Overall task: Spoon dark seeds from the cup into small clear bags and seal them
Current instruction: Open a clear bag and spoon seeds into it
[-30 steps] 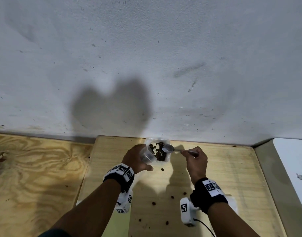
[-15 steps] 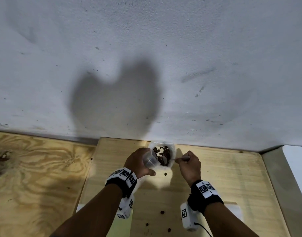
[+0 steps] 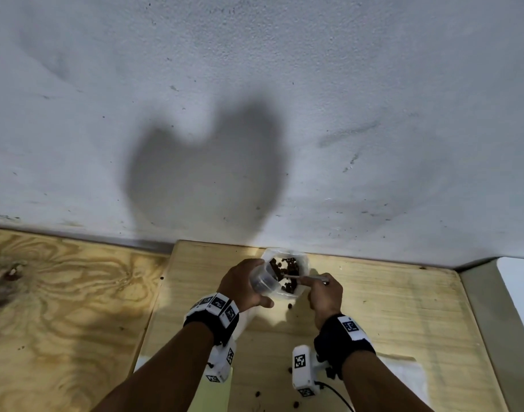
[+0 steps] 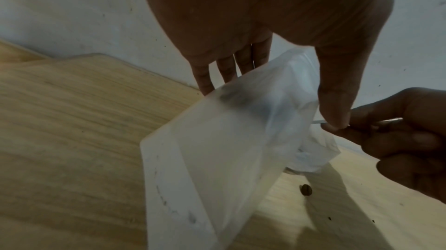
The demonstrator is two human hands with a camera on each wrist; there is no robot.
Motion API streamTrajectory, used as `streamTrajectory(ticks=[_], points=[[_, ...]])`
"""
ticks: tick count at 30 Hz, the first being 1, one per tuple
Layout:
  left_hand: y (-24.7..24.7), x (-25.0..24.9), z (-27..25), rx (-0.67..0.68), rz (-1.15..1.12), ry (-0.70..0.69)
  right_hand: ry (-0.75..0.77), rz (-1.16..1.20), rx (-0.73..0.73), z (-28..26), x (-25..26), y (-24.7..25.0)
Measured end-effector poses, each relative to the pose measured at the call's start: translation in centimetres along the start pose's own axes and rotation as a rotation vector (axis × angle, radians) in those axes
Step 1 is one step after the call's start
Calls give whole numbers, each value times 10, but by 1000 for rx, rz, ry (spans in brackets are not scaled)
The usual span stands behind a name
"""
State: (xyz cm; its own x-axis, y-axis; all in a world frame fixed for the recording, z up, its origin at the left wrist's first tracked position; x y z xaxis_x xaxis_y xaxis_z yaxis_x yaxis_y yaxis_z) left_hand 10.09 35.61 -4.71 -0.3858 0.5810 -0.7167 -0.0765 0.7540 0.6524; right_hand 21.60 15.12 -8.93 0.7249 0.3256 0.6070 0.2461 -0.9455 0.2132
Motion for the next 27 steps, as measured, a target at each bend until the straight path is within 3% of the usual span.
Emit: streamTrajectory(ticks=[14, 18, 27], points=[[-1, -8, 0, 15, 11, 23, 129, 136, 77, -19, 51, 43], [0, -13, 1, 12, 16, 18, 257, 47, 100, -32, 67, 31], [4, -12, -2, -2, -27, 62, 694, -315, 176, -96, 102, -18]])
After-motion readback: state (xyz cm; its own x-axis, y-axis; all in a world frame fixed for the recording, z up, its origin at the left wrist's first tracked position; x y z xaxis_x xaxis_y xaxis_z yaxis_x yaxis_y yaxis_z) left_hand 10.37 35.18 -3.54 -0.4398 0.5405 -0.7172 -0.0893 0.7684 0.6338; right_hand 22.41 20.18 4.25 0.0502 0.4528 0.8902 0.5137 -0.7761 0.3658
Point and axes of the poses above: each hand's wrist, its own z-axis towards the middle knuckle, its own y-axis out of the back of the hand, x = y × z, the point moved 10 cm from there along z, towards the middle knuckle, and after that the axes turned 13 degrees about -y, right-handed, at the moved point
